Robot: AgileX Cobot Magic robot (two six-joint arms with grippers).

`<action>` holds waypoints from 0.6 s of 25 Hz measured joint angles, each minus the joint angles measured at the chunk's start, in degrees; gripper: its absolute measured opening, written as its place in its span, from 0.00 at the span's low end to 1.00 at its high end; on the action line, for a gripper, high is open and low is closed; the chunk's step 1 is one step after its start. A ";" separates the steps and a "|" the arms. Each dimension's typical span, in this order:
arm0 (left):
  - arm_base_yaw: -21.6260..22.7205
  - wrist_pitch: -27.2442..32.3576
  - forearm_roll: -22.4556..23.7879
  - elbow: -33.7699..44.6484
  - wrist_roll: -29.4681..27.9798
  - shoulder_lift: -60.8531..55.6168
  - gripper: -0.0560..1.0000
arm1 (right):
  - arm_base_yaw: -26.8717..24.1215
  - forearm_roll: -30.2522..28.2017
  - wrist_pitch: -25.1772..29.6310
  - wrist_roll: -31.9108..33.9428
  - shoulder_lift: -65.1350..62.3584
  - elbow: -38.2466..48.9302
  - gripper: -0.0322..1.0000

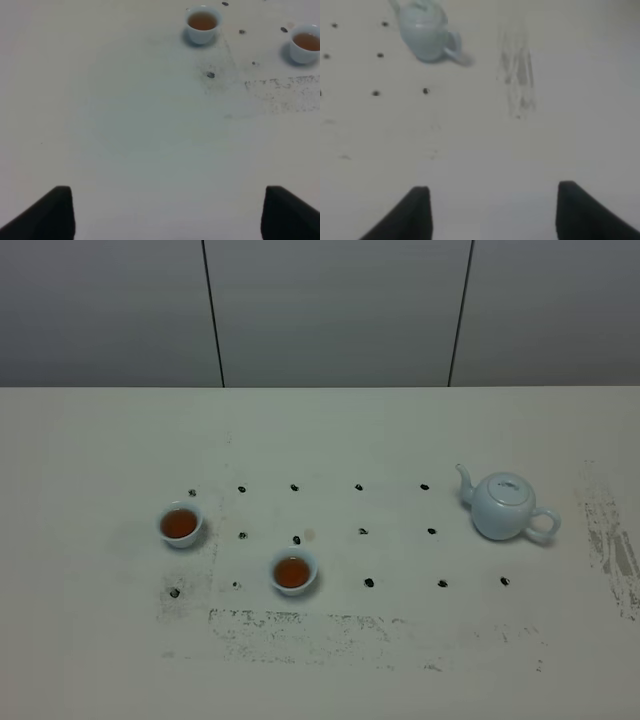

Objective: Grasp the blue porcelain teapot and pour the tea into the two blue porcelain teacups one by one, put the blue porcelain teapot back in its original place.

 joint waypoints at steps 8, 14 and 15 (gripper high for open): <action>0.00 0.00 0.00 0.00 0.00 0.00 0.77 | 0.83 3.36 0.04 0.17 -5.55 0.07 0.46; 0.00 0.00 0.00 0.00 0.00 0.00 0.77 | 1.04 3.85 -0.01 0.17 -5.55 0.07 0.41; 0.00 0.00 0.00 0.00 0.05 0.00 0.77 | 1.04 3.85 -0.07 0.17 -5.55 0.07 0.39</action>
